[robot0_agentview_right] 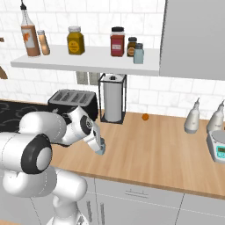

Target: Put the shaker and condiment bottle from the counter next to their counterparts in the cabinet.

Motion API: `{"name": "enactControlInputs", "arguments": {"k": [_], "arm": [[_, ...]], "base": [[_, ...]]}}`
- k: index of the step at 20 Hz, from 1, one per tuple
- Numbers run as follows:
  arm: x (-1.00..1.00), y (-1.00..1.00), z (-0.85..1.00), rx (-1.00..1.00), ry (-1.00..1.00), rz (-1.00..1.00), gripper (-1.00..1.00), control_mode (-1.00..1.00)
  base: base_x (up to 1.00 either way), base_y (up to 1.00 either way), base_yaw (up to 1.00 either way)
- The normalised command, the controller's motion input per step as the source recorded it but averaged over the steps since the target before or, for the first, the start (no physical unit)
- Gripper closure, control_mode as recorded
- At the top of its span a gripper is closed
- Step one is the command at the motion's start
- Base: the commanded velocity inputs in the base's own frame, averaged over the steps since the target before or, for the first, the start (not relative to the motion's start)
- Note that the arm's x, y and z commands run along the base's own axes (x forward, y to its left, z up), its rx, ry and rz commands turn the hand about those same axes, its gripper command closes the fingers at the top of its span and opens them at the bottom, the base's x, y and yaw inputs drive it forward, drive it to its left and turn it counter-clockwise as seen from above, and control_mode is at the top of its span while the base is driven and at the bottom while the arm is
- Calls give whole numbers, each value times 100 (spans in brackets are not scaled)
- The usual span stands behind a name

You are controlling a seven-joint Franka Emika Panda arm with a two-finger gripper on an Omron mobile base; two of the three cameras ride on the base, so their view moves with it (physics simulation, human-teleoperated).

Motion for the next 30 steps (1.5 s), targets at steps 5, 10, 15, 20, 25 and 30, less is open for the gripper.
{"name": "enactControlInputs", "arguments": {"k": [5, 10, 15, 20, 25, 30], "arm": [[0, 0, 41, 0, 0, 6, 100, -100], [0, -2, 53, 0, 0, 10, 100, -100], [0, -11, 44, -5, 0, 11, 100, -100], [0, -23, 55, -3, 0, 11, 100, -100], [0, -27, 54, -1, 0, 11, 100, -100], [0, -28, 50, -1, 0, 11, 100, -100]], "base": [[0, 0, 0], [0, 0, 0], [0, 0, 0], [0, 0, 0], [0, 0, 0], [0, 0, 0]]}}
